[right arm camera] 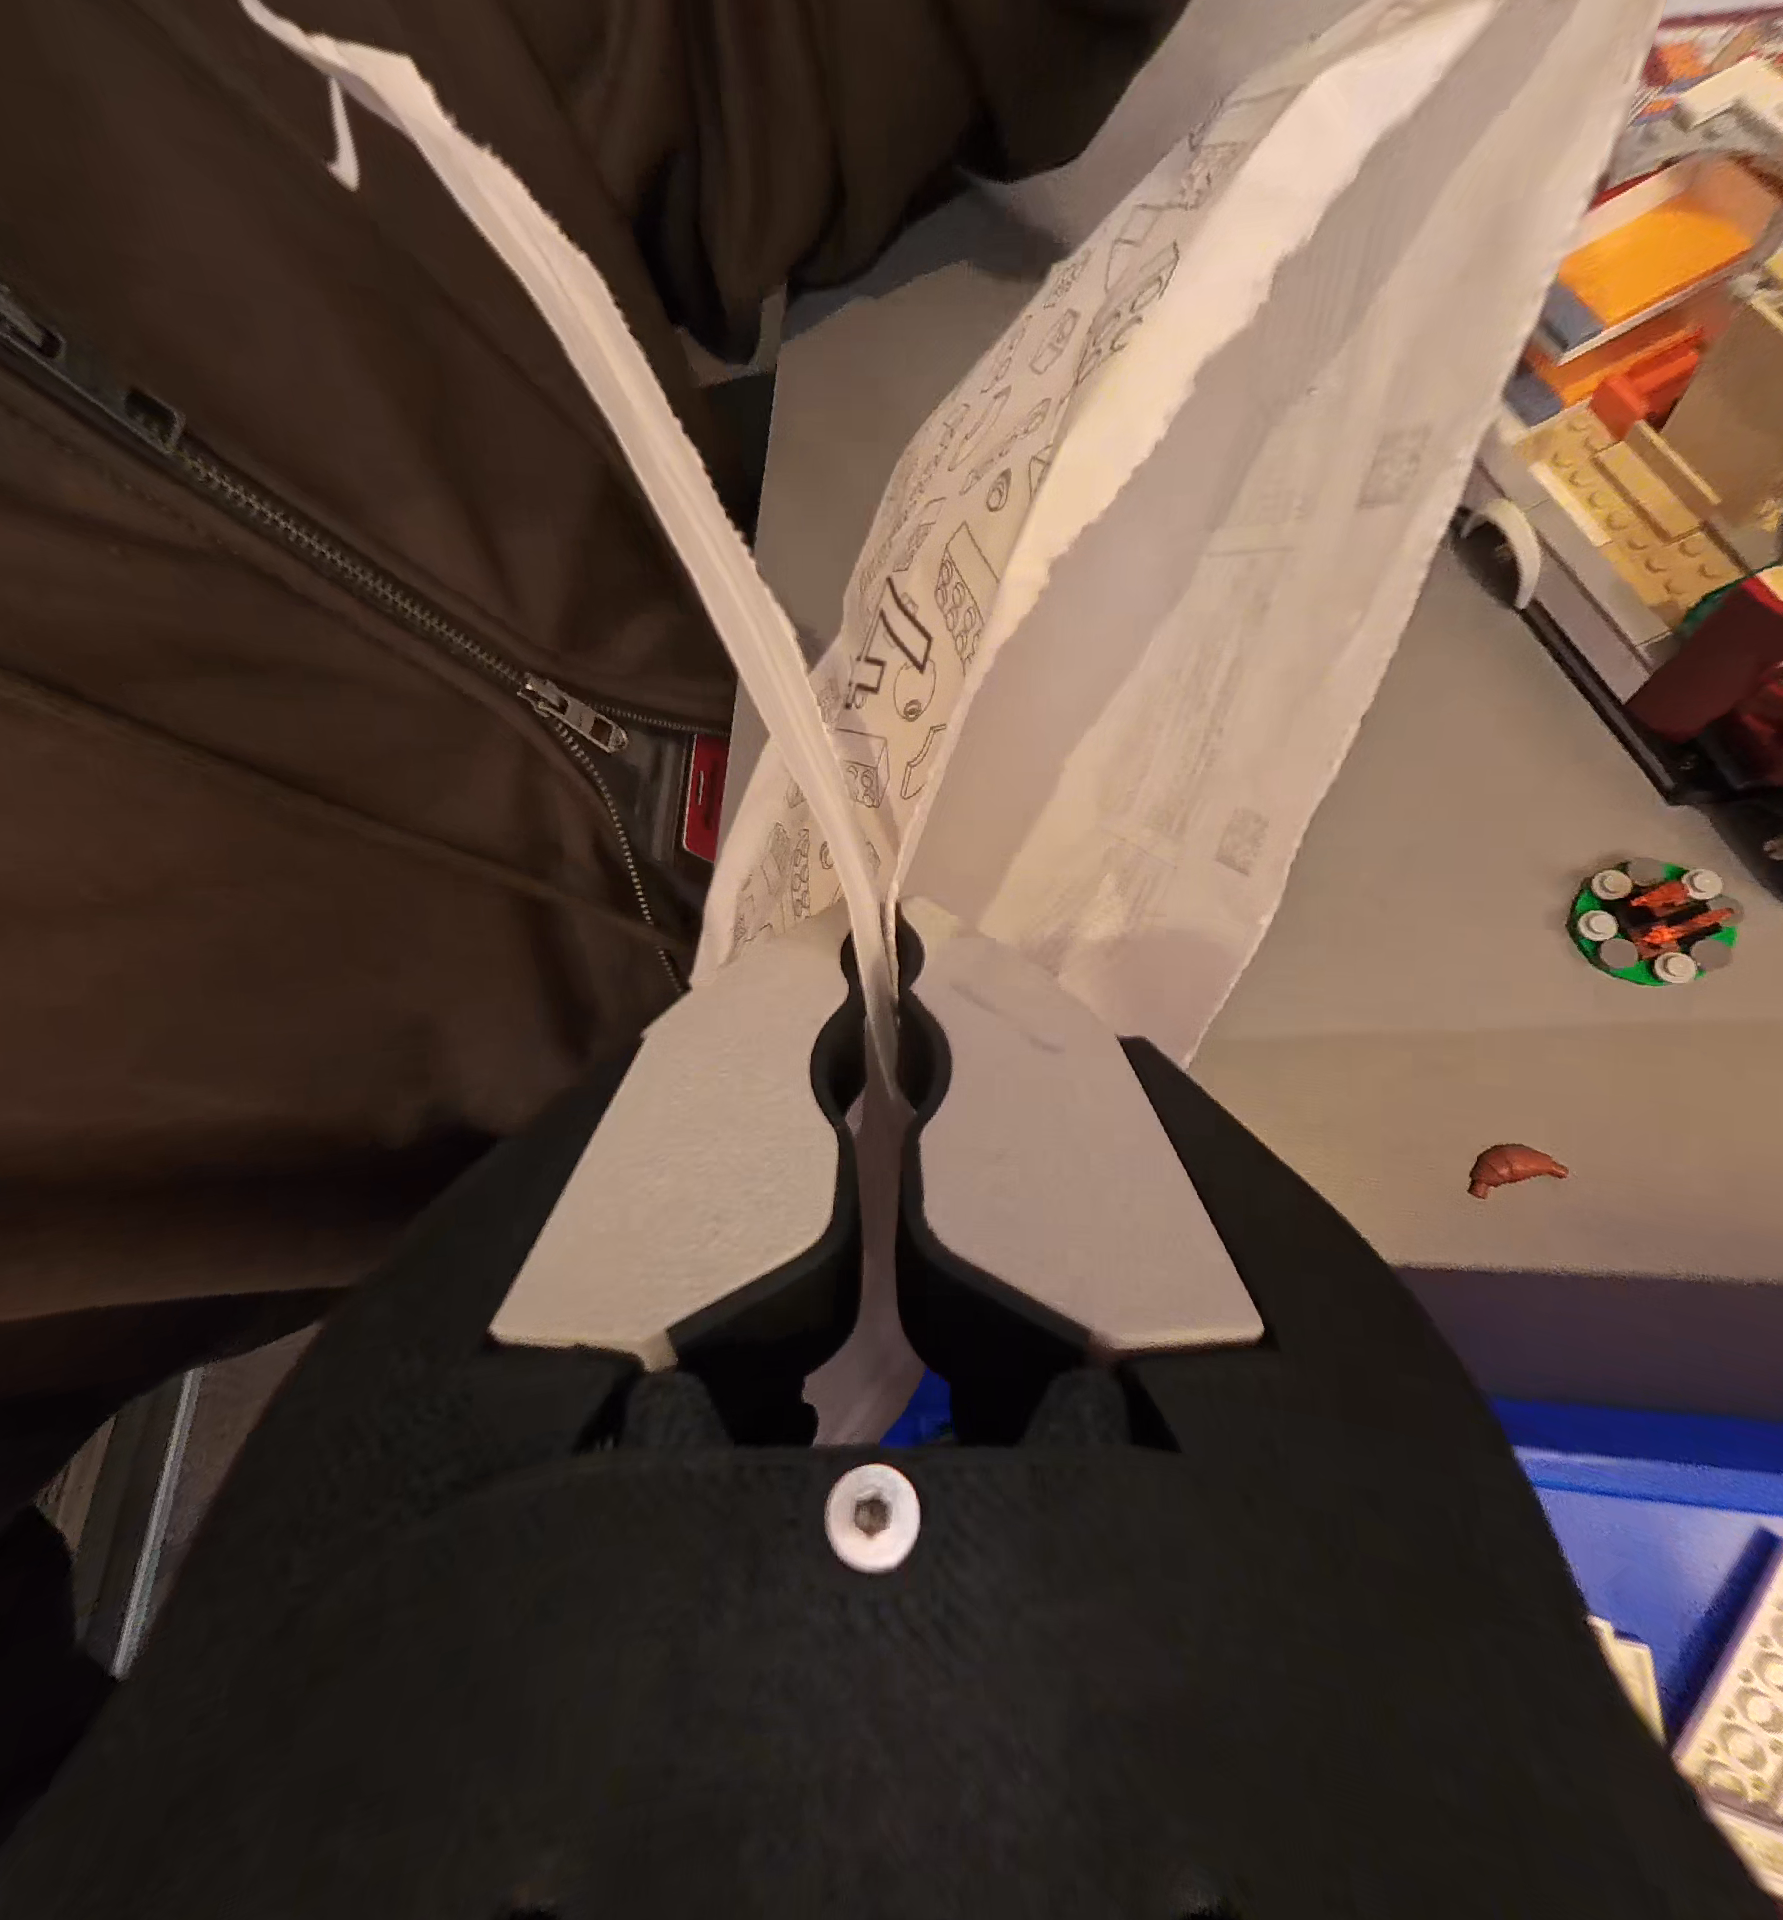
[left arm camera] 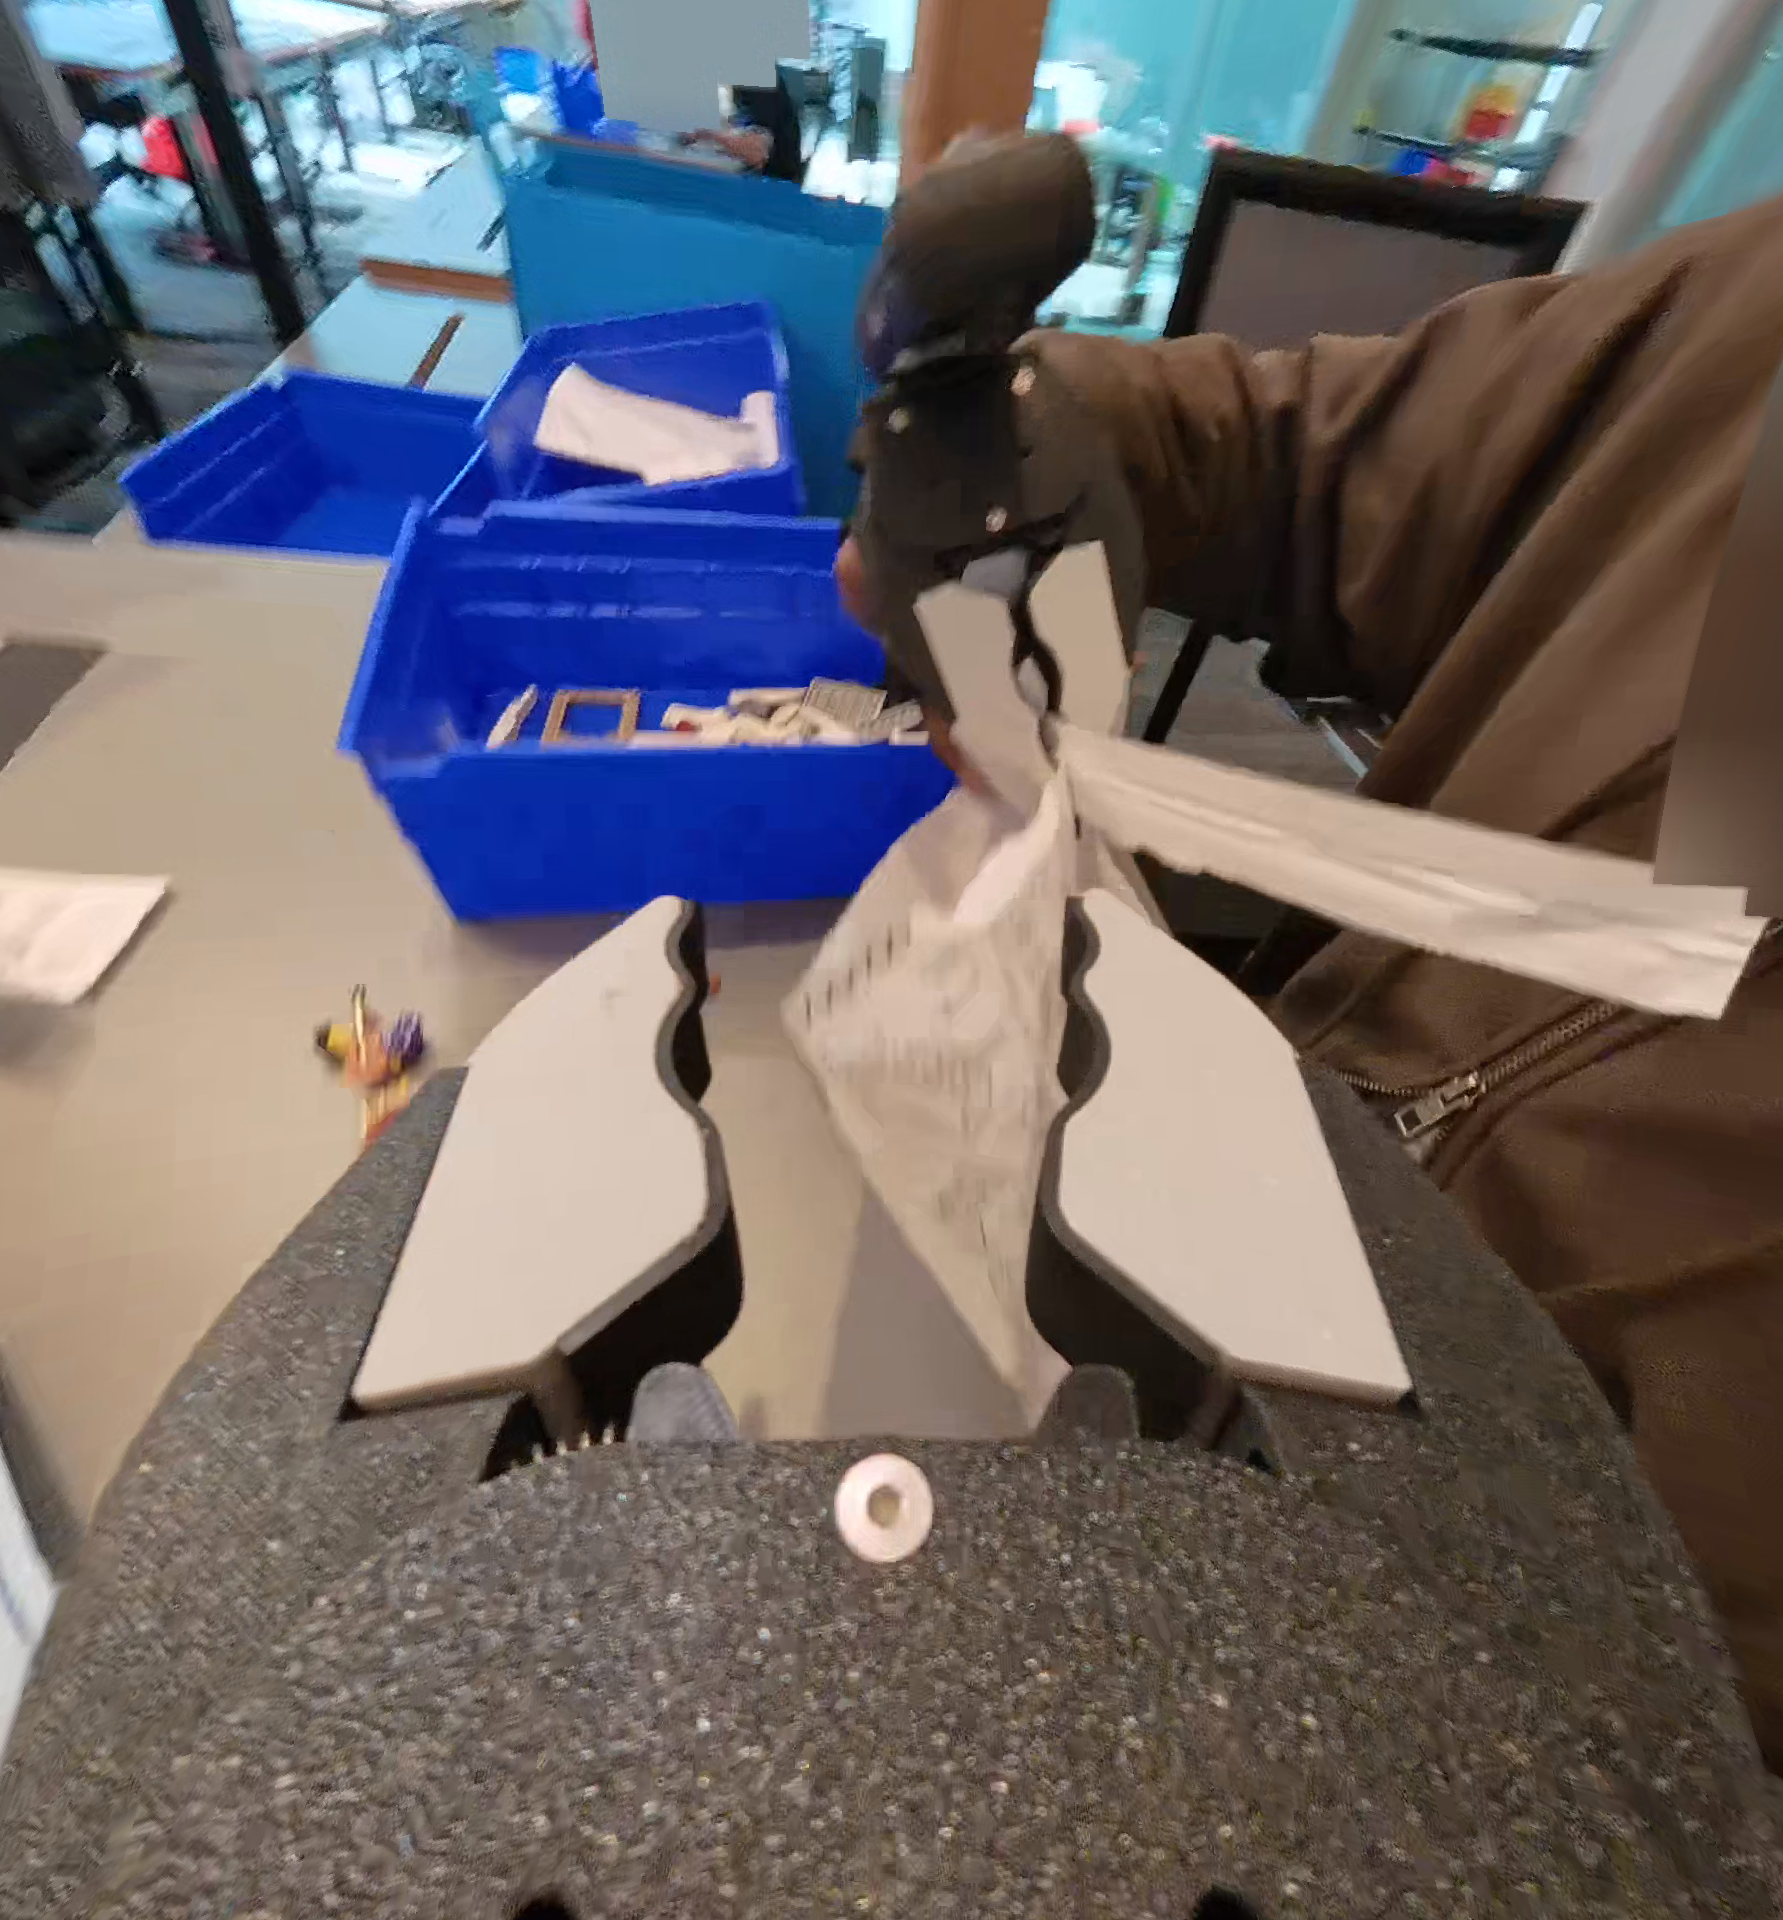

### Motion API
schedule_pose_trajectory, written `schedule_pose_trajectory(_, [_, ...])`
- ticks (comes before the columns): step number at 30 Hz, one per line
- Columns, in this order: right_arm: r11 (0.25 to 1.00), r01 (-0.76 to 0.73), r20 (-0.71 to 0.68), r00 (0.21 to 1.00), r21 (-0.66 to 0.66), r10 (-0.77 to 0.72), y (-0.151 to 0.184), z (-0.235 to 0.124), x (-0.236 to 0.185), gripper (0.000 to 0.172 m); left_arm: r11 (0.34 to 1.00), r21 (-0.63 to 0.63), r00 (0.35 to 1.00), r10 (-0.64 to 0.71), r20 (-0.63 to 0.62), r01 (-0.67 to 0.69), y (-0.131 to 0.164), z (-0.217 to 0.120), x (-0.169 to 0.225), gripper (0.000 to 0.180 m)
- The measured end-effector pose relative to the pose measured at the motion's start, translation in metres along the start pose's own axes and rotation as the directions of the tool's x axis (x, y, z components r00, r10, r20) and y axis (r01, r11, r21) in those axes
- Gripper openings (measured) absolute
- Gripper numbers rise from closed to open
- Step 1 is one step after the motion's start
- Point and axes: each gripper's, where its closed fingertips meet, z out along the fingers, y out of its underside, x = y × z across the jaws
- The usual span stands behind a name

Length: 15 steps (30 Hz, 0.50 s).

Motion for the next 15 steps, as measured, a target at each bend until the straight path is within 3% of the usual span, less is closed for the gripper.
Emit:
schedule_pose_trajectory(5, [0.996,-0.021,-0.025,0.999,0.088,0.024,-0.001,-0.005,0.003,0.0,0.99,-0.065,0.992,-0.124,0.025,0.125,0.071,-0.036,0.018,0.073])
schedule_pose_trajectory(9, [0.989,-0.03,-0.037,0.999,0.147,0.036,-0.003,-0.008,0.001,0.0,0.973,-0.094,0.977,-0.213,-0.006,0.212,0.114,-0.046,0.041,0.057])
schedule_pose_trajectory(12, [0.983,-0.031,-0.032,0.999,0.183,0.038,-0.007,-0.008,-0.001,0.0,0.965,-0.1,0.967,-0.247,-0.054,0.241,0.125,-0.04,0.052,0.029])
schedule_pose_trajectory(15, [0.975,-0.032,-0.001,0.999,0.218,0.033,-0.008,-0.007,-0.006,0.0,0.964,-0.034,0.958,-0.267,-0.104,0.265,0.117,-0.038,0.053,0.015])
